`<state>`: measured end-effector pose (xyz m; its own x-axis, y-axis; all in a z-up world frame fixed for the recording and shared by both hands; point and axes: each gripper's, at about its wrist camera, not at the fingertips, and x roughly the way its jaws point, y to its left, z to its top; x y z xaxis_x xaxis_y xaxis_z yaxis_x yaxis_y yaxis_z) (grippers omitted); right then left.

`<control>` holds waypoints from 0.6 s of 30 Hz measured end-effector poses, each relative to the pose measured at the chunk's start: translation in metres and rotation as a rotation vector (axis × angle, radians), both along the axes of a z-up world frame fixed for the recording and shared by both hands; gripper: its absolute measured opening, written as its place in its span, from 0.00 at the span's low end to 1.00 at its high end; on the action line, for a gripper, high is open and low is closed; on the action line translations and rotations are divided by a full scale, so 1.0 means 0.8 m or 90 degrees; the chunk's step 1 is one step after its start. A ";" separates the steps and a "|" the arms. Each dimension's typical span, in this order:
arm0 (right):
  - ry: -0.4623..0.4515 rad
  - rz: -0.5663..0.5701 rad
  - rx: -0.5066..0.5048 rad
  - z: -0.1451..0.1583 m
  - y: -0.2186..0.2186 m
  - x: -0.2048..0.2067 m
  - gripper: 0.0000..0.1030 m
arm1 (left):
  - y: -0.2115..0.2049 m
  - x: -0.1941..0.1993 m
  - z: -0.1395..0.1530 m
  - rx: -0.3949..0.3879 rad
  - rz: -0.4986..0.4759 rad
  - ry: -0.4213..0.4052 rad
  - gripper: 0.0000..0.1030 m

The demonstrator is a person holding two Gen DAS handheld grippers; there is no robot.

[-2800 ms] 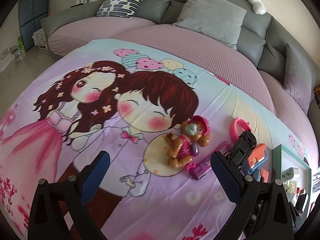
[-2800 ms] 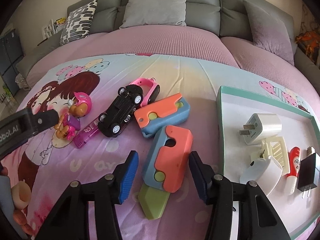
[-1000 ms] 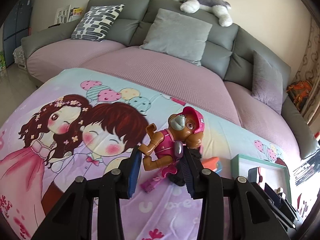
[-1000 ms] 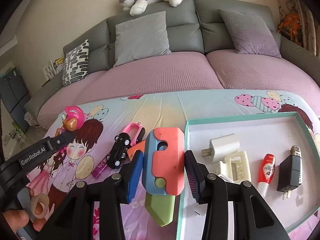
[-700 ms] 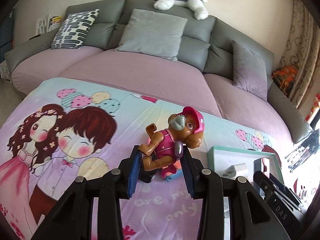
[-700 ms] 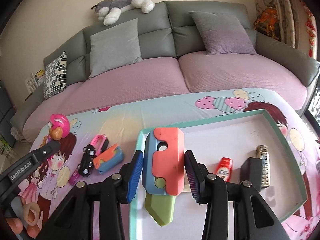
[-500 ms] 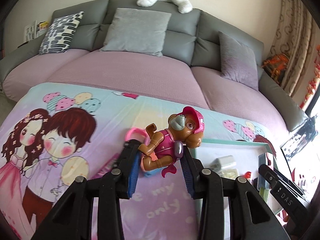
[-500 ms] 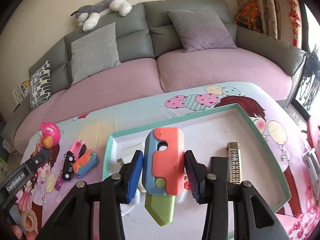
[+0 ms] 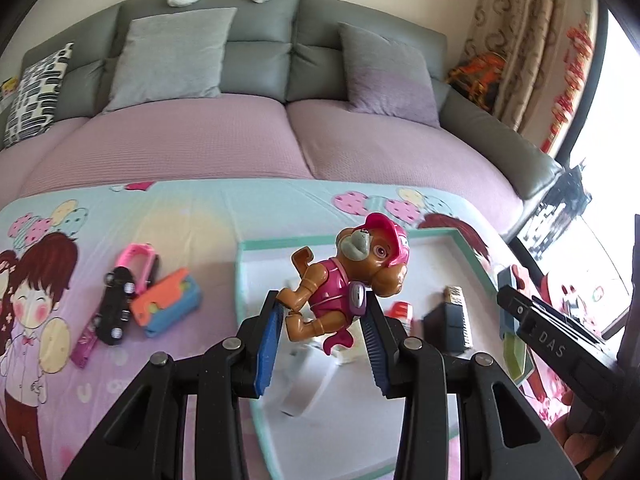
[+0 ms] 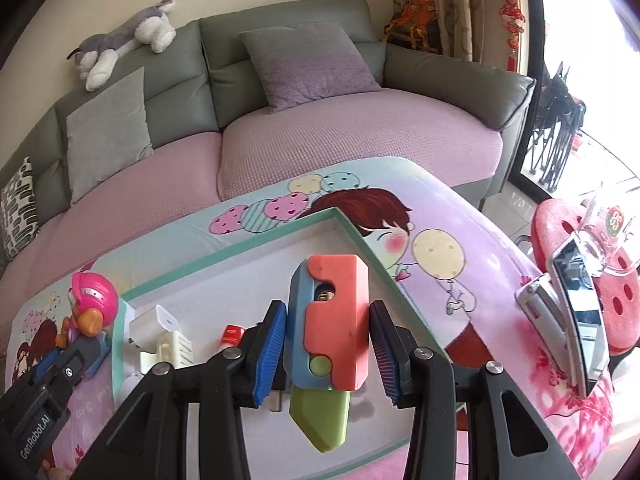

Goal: Organize rigid objects
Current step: 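Carry the puppy figure and toy knife over the tray with both tools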

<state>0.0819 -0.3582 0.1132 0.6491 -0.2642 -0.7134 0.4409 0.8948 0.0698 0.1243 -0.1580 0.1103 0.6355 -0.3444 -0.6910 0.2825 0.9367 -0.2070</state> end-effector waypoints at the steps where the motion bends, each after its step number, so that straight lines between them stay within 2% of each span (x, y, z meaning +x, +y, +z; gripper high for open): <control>1: 0.003 -0.011 -0.006 0.000 -0.005 -0.002 0.44 | -0.007 0.000 -0.001 -0.002 -0.010 0.003 0.40; 9: 0.059 -0.045 0.011 -0.028 -0.029 0.000 0.44 | -0.051 -0.011 -0.018 0.005 -0.067 0.037 0.40; 18: 0.089 -0.035 0.020 -0.046 -0.026 0.006 0.44 | -0.062 -0.011 -0.042 0.029 -0.070 0.077 0.40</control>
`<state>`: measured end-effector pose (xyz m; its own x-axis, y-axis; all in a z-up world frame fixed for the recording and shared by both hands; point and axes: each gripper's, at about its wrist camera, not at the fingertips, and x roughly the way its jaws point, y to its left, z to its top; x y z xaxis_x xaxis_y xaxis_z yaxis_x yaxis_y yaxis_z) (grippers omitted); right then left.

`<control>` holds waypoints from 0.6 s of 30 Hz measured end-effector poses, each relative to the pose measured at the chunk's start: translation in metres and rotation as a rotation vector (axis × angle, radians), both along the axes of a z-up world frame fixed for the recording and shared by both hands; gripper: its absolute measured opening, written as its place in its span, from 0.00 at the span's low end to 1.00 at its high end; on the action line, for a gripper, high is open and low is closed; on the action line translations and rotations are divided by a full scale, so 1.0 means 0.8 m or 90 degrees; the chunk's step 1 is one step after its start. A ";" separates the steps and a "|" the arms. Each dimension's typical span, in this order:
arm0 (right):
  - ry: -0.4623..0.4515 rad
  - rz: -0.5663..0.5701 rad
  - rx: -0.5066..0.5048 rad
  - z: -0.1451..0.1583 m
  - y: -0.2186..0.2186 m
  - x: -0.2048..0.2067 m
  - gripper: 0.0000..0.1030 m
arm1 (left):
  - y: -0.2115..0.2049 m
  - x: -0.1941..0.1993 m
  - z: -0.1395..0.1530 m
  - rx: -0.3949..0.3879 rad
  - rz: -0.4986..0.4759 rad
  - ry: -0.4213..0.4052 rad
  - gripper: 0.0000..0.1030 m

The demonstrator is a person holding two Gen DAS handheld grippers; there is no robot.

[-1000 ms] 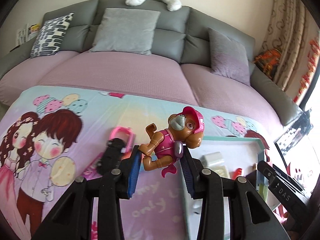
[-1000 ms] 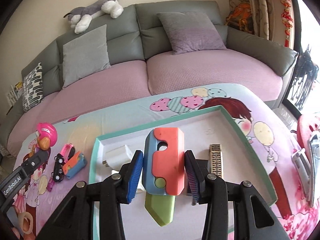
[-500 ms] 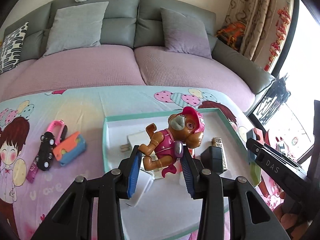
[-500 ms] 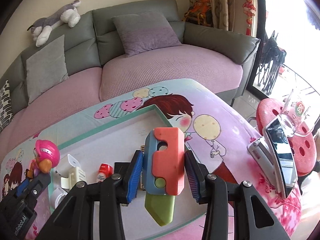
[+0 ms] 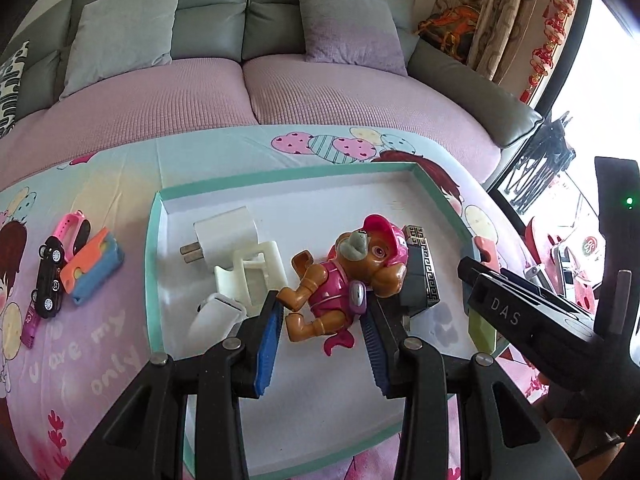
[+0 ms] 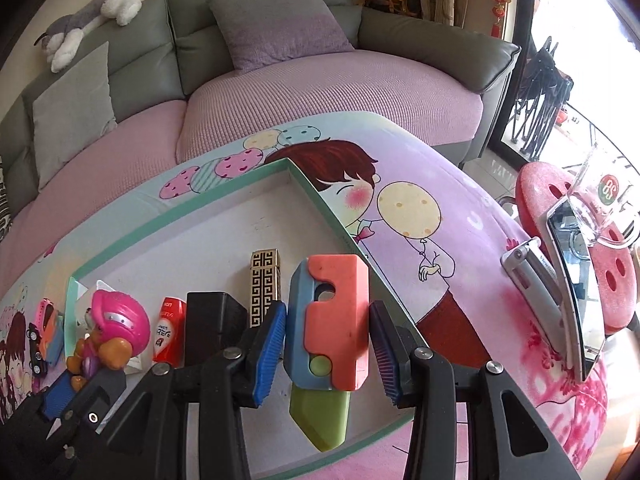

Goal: Organize rigid objects
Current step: 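Carry the puppy figure and toy knife over the tray with both tools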

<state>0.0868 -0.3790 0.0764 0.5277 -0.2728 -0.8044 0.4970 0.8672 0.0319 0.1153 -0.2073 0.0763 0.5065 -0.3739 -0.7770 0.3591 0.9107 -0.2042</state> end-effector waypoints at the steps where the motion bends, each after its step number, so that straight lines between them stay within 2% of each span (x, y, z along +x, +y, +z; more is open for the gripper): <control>1: 0.002 -0.002 0.001 0.000 -0.001 0.000 0.44 | -0.001 0.000 -0.002 0.005 0.001 0.003 0.40; 12: 0.048 -0.020 0.030 -0.026 -0.009 0.007 0.44 | -0.005 0.008 -0.023 0.032 0.001 0.037 0.40; 18: 0.053 -0.023 0.027 -0.028 -0.007 0.007 0.44 | -0.003 0.009 -0.026 0.033 0.004 0.047 0.40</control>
<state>0.0924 -0.3848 0.0543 0.4492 -0.2559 -0.8560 0.5307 0.8472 0.0252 0.1225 -0.2098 0.0555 0.4500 -0.3285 -0.8304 0.3388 0.9232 -0.1816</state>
